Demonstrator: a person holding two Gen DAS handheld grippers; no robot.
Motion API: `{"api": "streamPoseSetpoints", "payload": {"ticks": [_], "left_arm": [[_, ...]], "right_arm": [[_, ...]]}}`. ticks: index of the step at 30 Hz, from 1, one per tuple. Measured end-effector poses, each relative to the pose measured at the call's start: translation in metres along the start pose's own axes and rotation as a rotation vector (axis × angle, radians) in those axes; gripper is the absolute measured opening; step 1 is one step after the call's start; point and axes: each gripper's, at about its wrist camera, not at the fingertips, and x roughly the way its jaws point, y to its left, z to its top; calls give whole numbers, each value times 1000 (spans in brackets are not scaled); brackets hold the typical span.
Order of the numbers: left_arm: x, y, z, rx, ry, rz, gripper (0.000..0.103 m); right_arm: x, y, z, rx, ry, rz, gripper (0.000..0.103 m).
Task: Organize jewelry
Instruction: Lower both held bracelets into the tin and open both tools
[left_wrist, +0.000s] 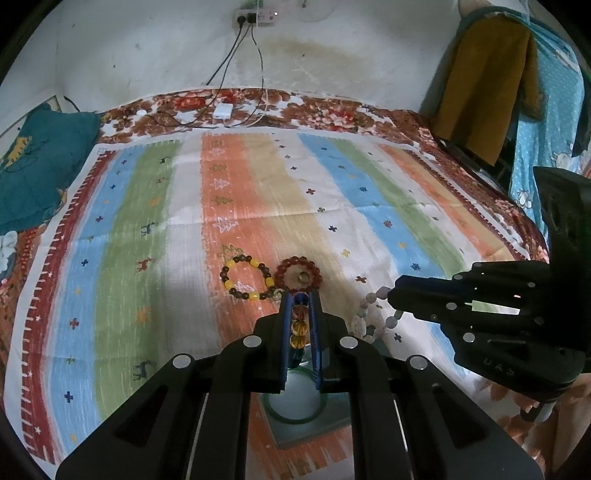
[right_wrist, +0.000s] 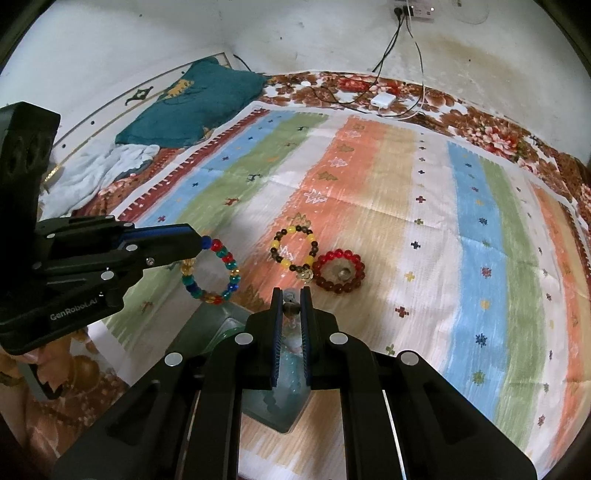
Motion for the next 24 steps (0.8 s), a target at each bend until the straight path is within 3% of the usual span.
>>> {"api": "streamPoseSetpoints", "payload": {"ticks": [12,19,21,24], "left_arm": [[0,-16,-19,54,28,22,9],[8,-12,-21,15,74,-8,10],[10,-8,-21,0,80,8,27],[10,-3,-21,-17,81,17,34]], "right_arm": [[1,3,-14,-2,30,18,10],[10,2,-20,-6,76,27,12],[12,3,-20,-14,83,-3,13],[13,0,-20,-6,83,-6,31]]}}
